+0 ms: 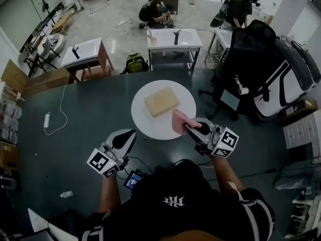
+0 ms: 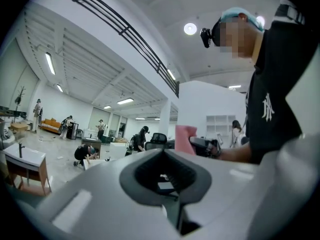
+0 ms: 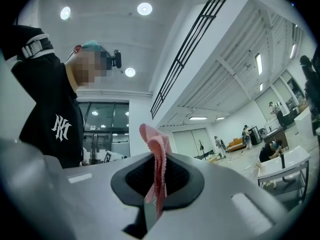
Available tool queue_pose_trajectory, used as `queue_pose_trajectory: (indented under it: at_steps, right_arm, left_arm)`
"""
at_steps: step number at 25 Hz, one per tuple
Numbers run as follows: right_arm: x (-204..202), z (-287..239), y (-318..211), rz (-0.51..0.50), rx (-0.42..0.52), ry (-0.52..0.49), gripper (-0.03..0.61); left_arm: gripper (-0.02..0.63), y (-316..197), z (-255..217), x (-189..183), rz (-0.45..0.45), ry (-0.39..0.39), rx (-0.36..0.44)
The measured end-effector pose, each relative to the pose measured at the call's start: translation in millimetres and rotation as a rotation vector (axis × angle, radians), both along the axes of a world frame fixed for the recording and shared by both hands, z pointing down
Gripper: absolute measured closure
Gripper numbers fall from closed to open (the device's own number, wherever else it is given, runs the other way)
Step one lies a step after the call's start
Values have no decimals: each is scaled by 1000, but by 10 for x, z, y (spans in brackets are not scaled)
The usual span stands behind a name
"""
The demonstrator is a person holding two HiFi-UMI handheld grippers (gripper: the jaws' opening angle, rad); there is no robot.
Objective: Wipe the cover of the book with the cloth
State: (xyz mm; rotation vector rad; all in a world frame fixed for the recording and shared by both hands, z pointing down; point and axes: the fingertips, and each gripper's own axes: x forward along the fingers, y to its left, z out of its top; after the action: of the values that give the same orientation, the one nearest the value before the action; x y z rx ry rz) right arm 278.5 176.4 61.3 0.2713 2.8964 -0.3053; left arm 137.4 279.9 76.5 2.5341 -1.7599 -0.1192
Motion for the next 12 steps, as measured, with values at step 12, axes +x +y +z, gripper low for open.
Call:
queue_pose_trajectory:
  at_steps: [12]
  right_arm:
    - [720, 92, 131, -40, 11, -40, 565]
  left_arm:
    - [617, -246, 101, 1021, 57, -21, -50]
